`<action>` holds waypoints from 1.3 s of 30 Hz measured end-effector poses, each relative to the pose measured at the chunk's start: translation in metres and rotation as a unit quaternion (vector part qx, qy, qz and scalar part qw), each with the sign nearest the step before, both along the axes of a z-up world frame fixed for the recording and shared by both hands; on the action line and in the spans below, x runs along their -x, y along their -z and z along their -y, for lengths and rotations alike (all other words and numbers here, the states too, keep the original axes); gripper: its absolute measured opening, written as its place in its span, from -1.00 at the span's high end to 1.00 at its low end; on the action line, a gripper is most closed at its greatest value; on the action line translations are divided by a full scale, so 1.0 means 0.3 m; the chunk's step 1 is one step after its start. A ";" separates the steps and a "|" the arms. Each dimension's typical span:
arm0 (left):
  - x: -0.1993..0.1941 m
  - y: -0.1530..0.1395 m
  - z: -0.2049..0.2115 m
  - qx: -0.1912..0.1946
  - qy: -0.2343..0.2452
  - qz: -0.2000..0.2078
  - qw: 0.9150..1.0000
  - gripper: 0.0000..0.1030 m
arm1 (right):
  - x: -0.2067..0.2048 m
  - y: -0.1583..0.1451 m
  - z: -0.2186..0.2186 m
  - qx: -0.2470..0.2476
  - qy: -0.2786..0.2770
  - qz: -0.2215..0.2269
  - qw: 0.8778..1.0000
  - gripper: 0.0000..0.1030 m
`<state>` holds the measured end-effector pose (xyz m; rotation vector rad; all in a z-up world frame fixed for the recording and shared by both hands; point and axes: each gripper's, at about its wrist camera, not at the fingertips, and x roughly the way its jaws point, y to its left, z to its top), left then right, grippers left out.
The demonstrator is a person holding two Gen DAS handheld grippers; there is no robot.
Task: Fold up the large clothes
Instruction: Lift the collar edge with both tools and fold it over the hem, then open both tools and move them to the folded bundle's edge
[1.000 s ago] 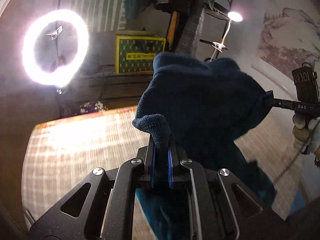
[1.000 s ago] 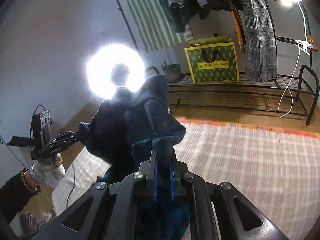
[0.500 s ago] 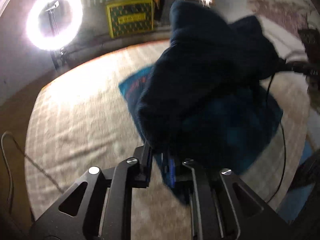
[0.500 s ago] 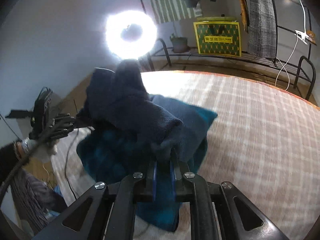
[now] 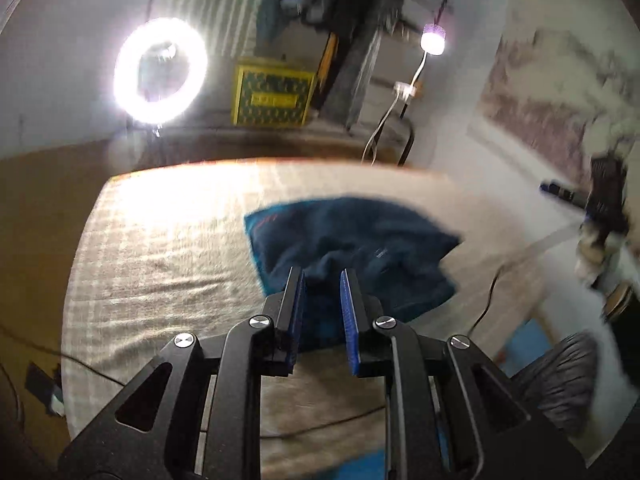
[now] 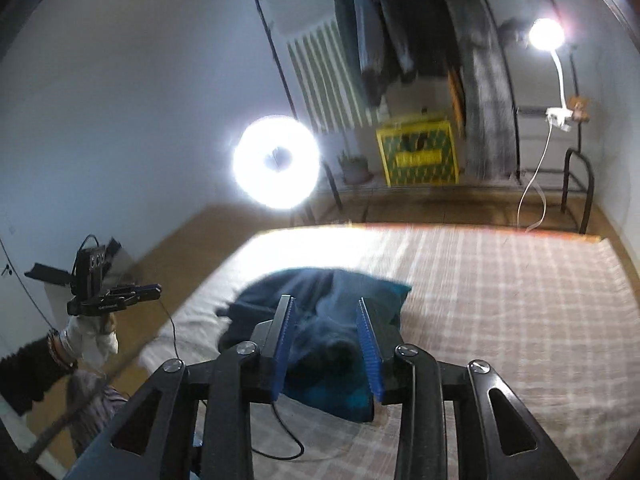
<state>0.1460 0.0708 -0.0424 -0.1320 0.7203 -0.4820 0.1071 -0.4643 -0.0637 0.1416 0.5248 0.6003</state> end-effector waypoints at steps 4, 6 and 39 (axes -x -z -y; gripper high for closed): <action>0.102 -0.221 -0.037 0.029 -0.002 0.030 0.999 0.66 | 0.127 -0.143 0.077 -0.014 0.017 0.042 0.999 0.32; 0.140 -0.324 -0.052 0.028 -0.003 0.049 0.998 0.62 | 0.207 -0.215 0.111 -0.014 0.028 0.071 0.997 0.31; -0.264 0.346 0.100 0.175 -0.068 -0.206 0.960 -0.22 | -0.191 0.451 -0.059 -0.072 0.026 -0.196 0.978 -0.49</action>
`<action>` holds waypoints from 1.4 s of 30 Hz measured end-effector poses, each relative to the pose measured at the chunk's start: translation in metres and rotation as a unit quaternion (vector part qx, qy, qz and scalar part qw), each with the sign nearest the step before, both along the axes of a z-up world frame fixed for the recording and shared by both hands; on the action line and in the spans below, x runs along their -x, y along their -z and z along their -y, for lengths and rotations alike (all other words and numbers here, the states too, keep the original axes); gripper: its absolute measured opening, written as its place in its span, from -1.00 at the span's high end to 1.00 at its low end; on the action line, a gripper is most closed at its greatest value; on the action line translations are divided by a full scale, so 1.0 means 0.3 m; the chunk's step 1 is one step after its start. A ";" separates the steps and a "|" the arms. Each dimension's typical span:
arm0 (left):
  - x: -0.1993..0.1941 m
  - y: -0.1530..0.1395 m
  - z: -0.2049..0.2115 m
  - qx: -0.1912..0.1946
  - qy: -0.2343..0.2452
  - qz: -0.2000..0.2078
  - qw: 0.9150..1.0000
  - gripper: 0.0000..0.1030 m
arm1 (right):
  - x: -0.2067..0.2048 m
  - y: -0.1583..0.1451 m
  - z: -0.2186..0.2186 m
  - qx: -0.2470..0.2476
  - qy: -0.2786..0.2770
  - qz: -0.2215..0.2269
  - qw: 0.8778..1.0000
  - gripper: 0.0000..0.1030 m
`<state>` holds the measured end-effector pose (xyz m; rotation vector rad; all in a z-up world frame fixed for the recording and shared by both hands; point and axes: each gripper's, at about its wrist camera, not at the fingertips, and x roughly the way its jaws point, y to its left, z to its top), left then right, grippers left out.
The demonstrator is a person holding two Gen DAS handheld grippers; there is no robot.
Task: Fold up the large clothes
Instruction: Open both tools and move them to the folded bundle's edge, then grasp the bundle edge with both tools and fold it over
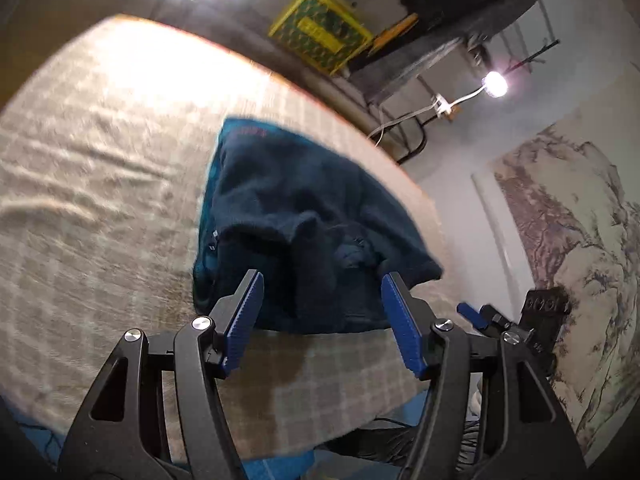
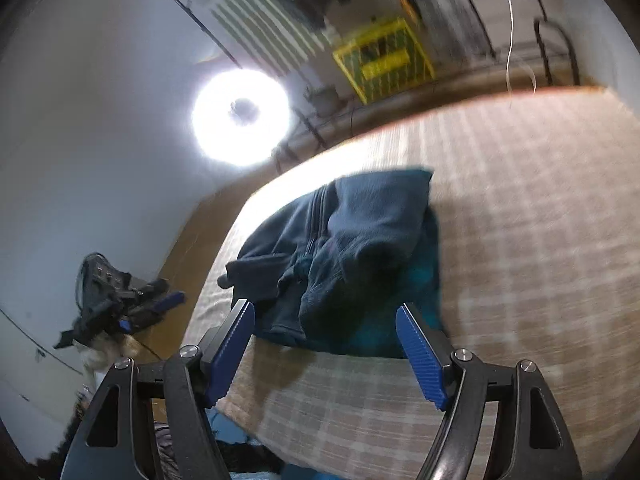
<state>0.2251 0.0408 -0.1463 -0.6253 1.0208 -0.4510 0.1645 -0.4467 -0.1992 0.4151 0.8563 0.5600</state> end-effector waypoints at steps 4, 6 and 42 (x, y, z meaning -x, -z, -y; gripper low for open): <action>-0.046 0.112 0.082 -0.002 0.029 -0.044 0.999 -0.22 | -0.060 0.065 -0.072 0.006 -0.016 -0.019 1.000 -0.48; -0.064 0.146 0.099 -0.004 0.030 -0.054 0.998 -0.22 | -0.093 0.115 -0.105 0.001 -0.021 -0.045 0.999 -0.47; 0.202 0.087 -0.040 -0.023 0.078 -0.009 0.997 0.31 | 0.072 0.237 -0.124 0.035 -0.064 -0.077 0.994 -0.03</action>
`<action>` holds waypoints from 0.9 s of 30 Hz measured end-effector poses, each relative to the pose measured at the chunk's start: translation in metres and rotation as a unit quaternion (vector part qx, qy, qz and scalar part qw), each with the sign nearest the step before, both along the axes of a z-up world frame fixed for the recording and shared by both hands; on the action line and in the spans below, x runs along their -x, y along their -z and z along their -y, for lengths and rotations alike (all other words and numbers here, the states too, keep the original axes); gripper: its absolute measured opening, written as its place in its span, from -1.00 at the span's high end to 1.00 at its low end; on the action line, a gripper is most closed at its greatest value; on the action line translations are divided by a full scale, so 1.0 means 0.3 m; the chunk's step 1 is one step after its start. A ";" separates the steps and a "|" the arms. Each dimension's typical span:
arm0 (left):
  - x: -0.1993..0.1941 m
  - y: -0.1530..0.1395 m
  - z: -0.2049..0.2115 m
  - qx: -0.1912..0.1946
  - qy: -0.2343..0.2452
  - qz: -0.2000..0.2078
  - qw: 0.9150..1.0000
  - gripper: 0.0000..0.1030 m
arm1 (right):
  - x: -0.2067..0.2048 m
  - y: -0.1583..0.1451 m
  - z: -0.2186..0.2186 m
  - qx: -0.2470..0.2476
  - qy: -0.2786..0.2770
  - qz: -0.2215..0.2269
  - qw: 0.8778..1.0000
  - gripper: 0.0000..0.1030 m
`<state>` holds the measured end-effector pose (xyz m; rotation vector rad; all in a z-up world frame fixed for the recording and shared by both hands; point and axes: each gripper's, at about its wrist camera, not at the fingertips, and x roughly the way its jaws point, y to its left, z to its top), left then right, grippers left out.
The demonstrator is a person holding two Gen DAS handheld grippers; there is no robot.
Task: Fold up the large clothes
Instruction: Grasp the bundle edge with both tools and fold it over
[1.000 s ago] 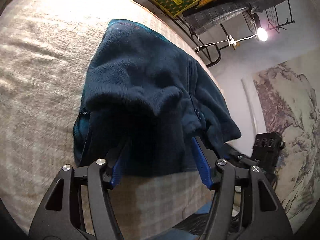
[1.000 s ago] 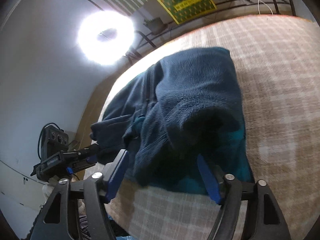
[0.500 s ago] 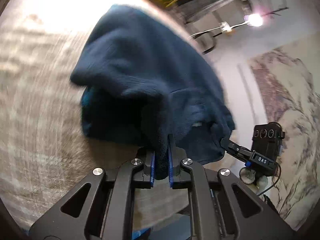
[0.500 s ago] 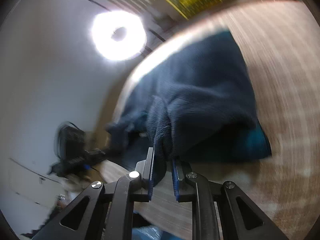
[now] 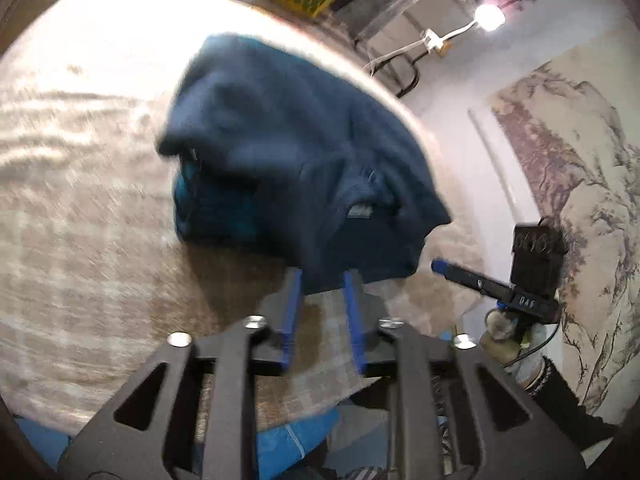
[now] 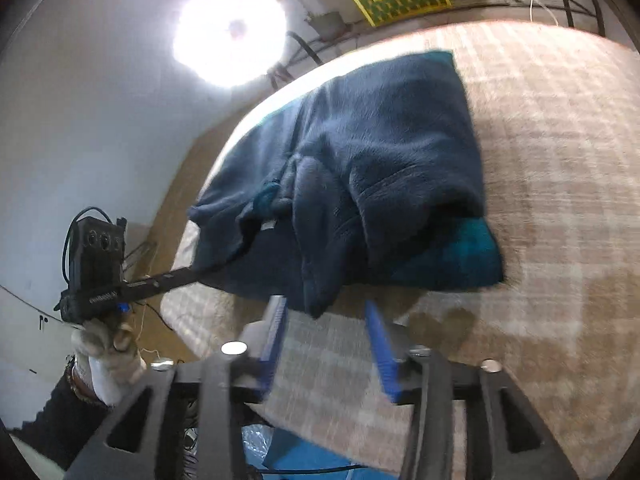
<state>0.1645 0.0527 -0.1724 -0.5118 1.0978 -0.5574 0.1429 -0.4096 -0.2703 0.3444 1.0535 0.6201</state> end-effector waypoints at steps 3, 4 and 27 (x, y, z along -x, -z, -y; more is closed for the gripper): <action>-0.053 -0.038 -0.097 0.015 -0.054 0.016 0.998 -0.06 | 0.027 -0.016 0.086 -0.016 0.037 0.009 0.999 -0.43; -0.103 -0.038 -0.127 0.031 -0.081 0.004 0.996 -0.10 | 0.017 -0.013 0.117 -0.021 0.056 0.011 0.998 -0.46; -0.286 0.139 -0.213 0.066 -0.176 -0.099 0.977 -0.22 | -0.258 0.080 0.133 -0.076 0.085 -0.022 0.993 0.55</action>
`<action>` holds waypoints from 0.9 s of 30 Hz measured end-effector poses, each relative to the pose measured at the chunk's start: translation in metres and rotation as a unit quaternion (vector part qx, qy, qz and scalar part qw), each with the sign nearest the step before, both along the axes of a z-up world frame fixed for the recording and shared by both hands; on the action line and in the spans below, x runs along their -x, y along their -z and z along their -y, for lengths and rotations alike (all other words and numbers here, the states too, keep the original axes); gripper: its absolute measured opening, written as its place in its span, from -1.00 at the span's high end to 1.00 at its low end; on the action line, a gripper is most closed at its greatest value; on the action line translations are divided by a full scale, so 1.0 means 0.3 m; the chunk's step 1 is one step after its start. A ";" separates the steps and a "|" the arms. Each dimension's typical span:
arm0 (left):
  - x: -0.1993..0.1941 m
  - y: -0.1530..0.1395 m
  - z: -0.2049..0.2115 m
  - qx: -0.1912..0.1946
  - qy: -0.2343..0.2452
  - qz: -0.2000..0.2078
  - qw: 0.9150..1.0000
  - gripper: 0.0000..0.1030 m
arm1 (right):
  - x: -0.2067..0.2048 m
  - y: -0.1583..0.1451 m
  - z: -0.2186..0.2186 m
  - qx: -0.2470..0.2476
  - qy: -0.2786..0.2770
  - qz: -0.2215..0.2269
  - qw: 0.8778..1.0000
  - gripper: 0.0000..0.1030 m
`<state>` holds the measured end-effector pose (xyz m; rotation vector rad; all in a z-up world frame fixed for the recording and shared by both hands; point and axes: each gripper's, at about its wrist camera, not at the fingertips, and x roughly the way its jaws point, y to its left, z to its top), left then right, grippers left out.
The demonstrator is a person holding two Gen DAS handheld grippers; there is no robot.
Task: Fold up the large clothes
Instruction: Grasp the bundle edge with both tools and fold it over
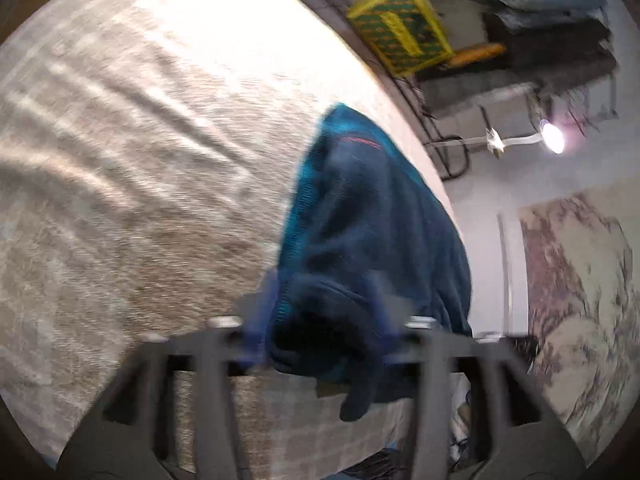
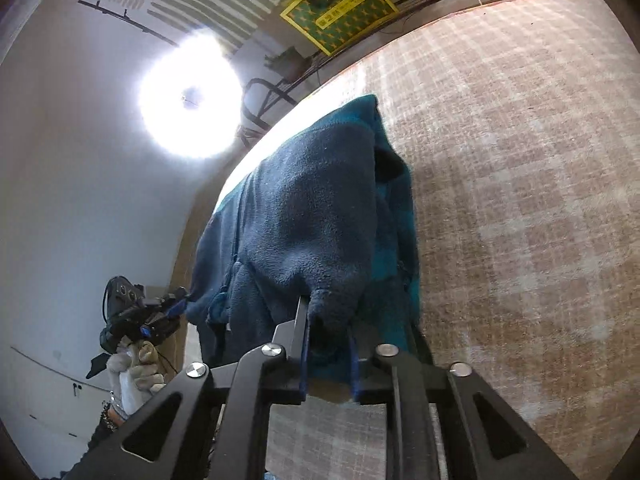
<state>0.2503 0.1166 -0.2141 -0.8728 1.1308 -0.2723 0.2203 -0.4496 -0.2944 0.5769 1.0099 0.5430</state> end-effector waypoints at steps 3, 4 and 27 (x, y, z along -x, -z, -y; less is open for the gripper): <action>-0.017 0.029 -0.034 0.025 -0.027 -0.015 0.999 -0.24 | 0.006 0.012 0.022 -0.013 0.010 -0.011 1.000 0.00; -0.028 0.040 -0.038 0.033 -0.027 -0.017 0.999 -0.24 | 0.007 0.016 0.030 -0.017 0.014 -0.013 1.000 -0.20; 0.015 0.013 0.174 -0.122 0.078 0.030 0.989 0.69 | 0.001 0.068 -0.032 0.072 -0.006 -0.007 0.997 0.86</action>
